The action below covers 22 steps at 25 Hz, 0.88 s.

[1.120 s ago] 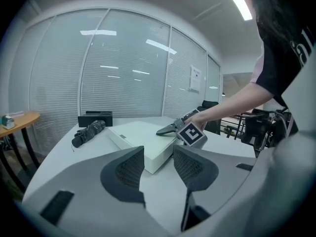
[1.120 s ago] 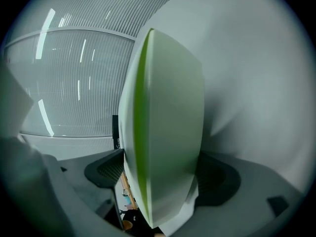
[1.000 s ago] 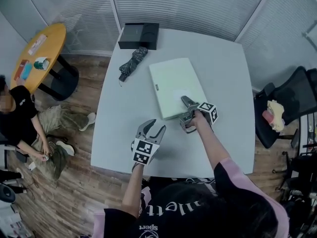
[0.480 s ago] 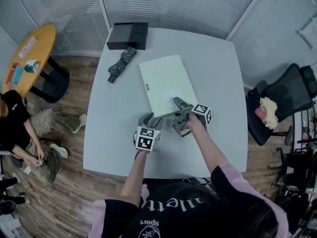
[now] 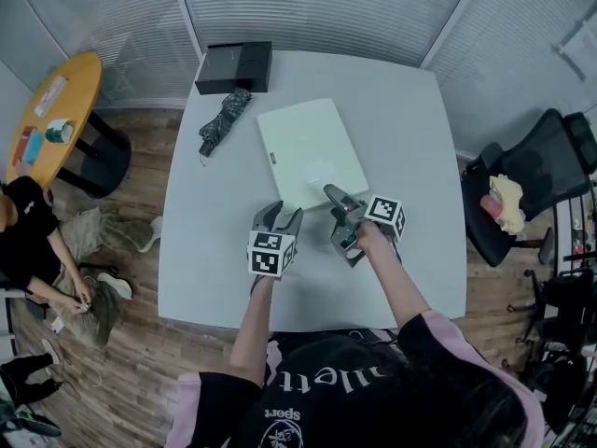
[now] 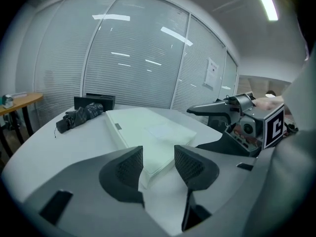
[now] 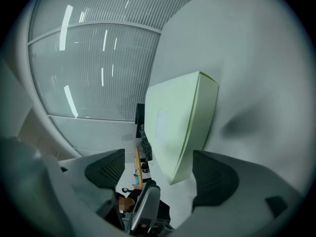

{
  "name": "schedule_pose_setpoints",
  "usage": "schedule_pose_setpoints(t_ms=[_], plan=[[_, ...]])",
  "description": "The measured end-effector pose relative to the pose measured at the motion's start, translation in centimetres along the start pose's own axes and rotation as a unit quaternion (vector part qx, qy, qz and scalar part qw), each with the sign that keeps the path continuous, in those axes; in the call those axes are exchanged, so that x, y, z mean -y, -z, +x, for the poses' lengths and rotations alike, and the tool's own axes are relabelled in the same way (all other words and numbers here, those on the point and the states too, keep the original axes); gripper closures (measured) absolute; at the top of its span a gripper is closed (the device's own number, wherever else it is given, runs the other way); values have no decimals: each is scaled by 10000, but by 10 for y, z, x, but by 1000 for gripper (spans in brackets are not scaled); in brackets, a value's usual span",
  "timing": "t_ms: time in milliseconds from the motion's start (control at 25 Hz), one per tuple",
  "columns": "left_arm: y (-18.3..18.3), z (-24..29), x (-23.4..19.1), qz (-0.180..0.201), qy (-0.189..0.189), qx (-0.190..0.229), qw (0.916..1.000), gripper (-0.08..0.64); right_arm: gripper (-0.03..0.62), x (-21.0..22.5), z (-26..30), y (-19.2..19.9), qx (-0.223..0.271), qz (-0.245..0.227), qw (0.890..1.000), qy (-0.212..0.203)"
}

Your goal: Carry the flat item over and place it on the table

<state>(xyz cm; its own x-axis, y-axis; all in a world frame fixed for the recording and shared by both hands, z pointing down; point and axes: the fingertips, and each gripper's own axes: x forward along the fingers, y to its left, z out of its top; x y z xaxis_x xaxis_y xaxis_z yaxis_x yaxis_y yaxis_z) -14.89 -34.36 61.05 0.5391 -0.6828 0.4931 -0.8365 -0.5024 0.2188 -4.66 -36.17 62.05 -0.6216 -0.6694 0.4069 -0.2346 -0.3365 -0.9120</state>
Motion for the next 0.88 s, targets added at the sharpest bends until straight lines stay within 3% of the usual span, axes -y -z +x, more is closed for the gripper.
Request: schedule_pose_setpoints(t_ms=[280, 440, 640, 880], plan=[[-26, -49, 24, -26, 223, 485, 9986, 360, 179, -45, -39, 19, 33, -1104, 9919, -628], [-36, -85, 37, -14, 381, 748, 9965, 360, 181, -70, -65, 32, 160, -1768, 9791, -988], [-37, -125, 57, 83, 690, 872, 9938, 360, 181, -88, -96, 56, 167, -2638, 9578, -1130], [-33, -157, 71, 240, 989, 928, 9905, 360, 181, -94, -130, 84, 394, -3101, 9403, -1348]])
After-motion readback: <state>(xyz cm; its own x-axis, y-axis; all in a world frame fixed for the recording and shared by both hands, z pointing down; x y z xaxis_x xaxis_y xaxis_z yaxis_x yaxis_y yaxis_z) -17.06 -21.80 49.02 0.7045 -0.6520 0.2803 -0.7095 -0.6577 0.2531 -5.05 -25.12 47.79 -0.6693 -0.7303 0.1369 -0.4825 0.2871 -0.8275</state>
